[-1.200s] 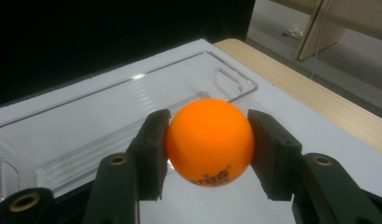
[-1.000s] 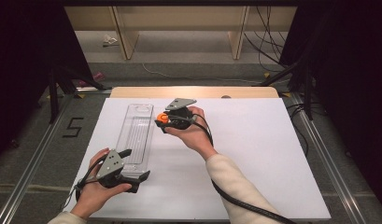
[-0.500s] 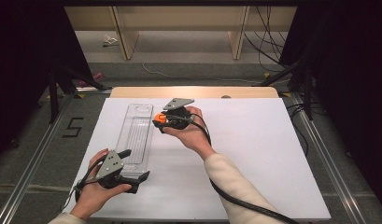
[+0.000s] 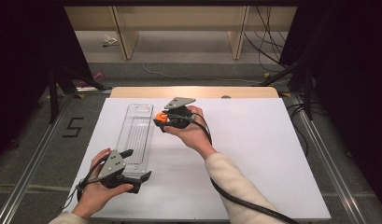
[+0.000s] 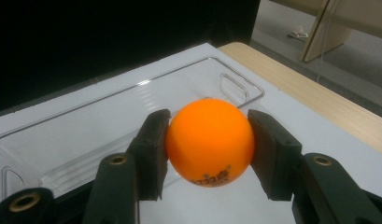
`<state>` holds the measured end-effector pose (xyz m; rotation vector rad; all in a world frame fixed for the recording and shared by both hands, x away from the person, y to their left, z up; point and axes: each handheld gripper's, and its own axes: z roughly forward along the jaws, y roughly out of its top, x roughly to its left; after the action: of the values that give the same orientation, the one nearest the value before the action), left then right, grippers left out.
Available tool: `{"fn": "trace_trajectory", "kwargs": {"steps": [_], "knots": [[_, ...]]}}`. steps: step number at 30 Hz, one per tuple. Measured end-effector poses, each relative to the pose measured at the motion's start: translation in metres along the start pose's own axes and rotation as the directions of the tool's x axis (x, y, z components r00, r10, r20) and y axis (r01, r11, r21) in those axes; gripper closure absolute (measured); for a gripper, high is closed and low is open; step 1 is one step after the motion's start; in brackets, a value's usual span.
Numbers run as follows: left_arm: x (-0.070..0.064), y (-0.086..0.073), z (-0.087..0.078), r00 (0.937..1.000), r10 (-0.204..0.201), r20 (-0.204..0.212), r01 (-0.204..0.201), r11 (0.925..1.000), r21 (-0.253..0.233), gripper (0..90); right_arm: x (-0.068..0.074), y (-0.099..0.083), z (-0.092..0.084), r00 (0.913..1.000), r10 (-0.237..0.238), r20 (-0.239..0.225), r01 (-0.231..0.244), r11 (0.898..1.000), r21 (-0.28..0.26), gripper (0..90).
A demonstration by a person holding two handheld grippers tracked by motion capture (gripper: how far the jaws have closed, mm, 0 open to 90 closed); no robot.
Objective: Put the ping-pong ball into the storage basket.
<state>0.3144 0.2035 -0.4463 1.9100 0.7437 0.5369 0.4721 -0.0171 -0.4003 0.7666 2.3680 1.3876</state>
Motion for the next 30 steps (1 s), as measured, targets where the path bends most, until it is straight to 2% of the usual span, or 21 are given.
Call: {"fn": "trace_trajectory", "kwargs": {"steps": [30], "knots": [[0.002,-0.002,-0.003,1.0,0.001,-0.006,-0.001,1.0,-0.003,2.8,0.013,0.016,0.022,0.9998,-0.013,-0.015,0.013,1.0,0.002,51.5]]}}
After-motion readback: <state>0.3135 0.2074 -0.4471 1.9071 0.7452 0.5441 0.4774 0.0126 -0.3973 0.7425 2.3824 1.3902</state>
